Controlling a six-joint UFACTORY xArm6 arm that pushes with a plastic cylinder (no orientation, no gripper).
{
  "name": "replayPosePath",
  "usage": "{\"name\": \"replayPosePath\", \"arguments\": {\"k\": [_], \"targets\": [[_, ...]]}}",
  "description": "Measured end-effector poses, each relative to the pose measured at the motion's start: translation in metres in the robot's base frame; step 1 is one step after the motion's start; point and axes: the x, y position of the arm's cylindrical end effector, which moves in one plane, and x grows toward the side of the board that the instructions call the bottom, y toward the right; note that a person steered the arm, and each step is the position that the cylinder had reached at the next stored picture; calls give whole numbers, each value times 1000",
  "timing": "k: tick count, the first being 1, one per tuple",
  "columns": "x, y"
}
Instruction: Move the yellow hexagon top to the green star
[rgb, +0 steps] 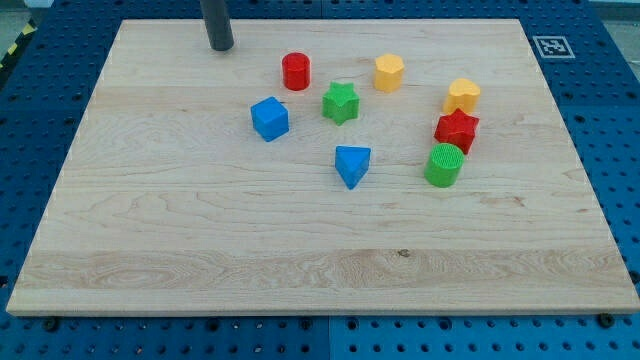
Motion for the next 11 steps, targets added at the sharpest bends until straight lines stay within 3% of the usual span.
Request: {"name": "replayPosePath", "arguments": {"k": [1,4,6,7,9,11], "targets": [[0,0],[1,144],[30,157],[10,167],[8,277],[52,292]]}}
